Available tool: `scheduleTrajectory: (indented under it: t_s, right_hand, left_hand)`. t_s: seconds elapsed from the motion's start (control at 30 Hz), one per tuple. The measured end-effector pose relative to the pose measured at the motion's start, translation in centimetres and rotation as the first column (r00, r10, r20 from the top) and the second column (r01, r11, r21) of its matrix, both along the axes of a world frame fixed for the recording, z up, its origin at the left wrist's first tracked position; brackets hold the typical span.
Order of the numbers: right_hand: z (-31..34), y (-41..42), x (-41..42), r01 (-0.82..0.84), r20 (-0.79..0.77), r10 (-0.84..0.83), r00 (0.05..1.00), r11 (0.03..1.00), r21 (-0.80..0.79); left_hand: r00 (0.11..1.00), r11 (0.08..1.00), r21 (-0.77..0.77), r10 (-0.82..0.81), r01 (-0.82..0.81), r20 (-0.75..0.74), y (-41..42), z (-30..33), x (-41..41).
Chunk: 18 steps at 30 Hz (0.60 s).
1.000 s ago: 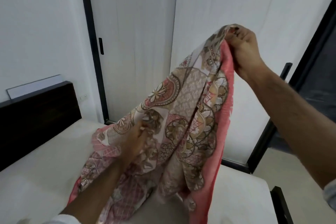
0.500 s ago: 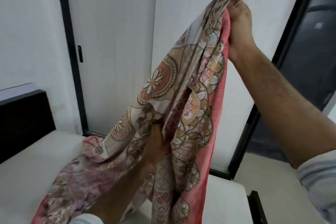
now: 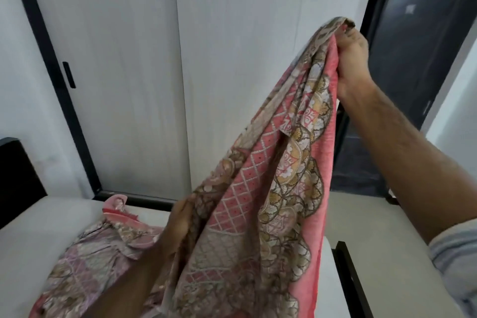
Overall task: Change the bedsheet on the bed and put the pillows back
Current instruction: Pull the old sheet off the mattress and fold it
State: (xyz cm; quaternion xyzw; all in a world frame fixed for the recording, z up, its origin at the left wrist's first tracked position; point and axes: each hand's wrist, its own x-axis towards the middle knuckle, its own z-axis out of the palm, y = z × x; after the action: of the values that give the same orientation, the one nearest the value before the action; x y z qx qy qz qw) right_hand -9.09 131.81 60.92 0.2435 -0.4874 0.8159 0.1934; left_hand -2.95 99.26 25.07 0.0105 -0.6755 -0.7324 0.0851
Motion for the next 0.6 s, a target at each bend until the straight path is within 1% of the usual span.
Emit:
scheduleTrajectory:
  t_s: [0.03, 0.07, 0.1, 0.13, 0.17, 0.2, 0.23, 0.27, 0.3, 0.33, 0.37, 0.4, 0.47, 0.5, 0.53, 0.6]
  right_hand:
    - [-0.5, 0.7, -0.8, 0.091, 0.038, -0.091, 0.995, 0.996, -0.014]
    - [-1.0, 1.3, -1.6, 0.208, 0.085, -0.206, 0.975, 0.978, -0.013]
    - [-1.9, 2.1, -2.9, 0.322, 0.137, -0.317, 0.938, 0.947, -0.008]
    - [-3.1, 2.4, -4.0, 0.415, 0.180, -0.410, 0.894, 0.910, 0.007]
    - [-4.7, 2.8, -5.2, 0.499, 0.228, -0.501, 0.835, 0.864, 0.069]
    - [-6.7, 3.2, -6.5, 0.553, 0.265, -0.587, 0.765, 0.809, 0.198]
    - [-9.0, 3.3, -7.7, 0.545, 0.269, -0.665, 0.697, 0.734, 0.405]
    - [-11.7, 3.2, -8.4, 0.421, 0.232, -0.704, 0.672, 0.620, 0.662]
    - [-14.6, 2.7, -8.8, 0.220, 0.158, -0.679, 0.717, 0.436, 0.873]
    - [-17.3, 1.7, -8.3, 0.038, 0.098, -0.599, 0.794, 0.211, 0.977]
    - [-19.4, 0.1, -7.2, -0.058, 0.062, -0.493, 0.868, 0.024, 0.998]
    - [-21.1, -1.8, -5.8, -0.117, 0.103, -0.387, 0.916, -0.013, 0.993]
    - [-23.5, -5.7, -3.1, -0.174, 0.181, -0.126, 0.975, 0.065, 0.983]
    - [-24.1, -7.7, -2.0, -0.171, 0.172, -0.004, 0.985, 0.093, 0.981]
    - [-24.6, -9.5, -1.2, -0.160, 0.151, 0.083, 0.985, 0.113, 0.981]
    - [-24.4, -12.4, 0.1, -0.181, 0.150, 0.171, 0.974, 0.184, 0.966]
  left_hand:
    - [0.995, 0.992, -0.081, 0.091, -0.094, -0.039, -0.5, 1.0, -0.1]
    - [0.978, 0.960, -0.196, 0.186, -0.202, -0.096, -1.2, 2.2, -0.3]
    - [0.955, 0.905, -0.311, 0.250, -0.289, -0.161, -1.8, 3.5, -0.7]
    - [0.938, 0.846, -0.408, 0.278, -0.342, -0.208, -2.6, 4.5, -1.2]
    - [0.934, 0.807, -0.473, 0.275, -0.354, -0.230, -3.3, 5.4, -1.8]
    - [0.929, 0.775, -0.513, 0.282, -0.368, -0.240, -4.0, 6.3, -2.3]
    - [0.926, 0.749, -0.544, 0.293, -0.378, -0.240, -4.6, 6.8, -2.5]
    - [0.923, 0.733, -0.562, 0.311, -0.384, -0.225, -5.1, 7.3, -2.8]
    - [0.925, 0.723, -0.577, 0.320, -0.380, -0.207, -5.3, 7.7, -2.8]
    - [0.932, 0.721, -0.592, 0.300, -0.360, -0.202, -5.2, 8.3, -2.6]
    - [0.944, 0.720, -0.610, 0.271, -0.330, -0.190, -4.8, 8.9, -2.3]
    - [0.956, 0.716, -0.634, 0.236, -0.293, -0.176, -4.2, 9.2, -1.8]
    - [0.971, 0.689, -0.685, 0.153, -0.237, -0.183, -2.4, 9.6, -1.0]
    - [0.976, 0.681, -0.702, 0.108, -0.209, -0.187, -1.5, 9.7, -0.7]
    - [0.982, 0.688, -0.706, 0.050, -0.167, -0.183, -0.7, 9.6, -0.4]
    - [0.984, 0.718, -0.692, -0.059, -0.073, -0.165, 0.3, 9.4, 0.1]
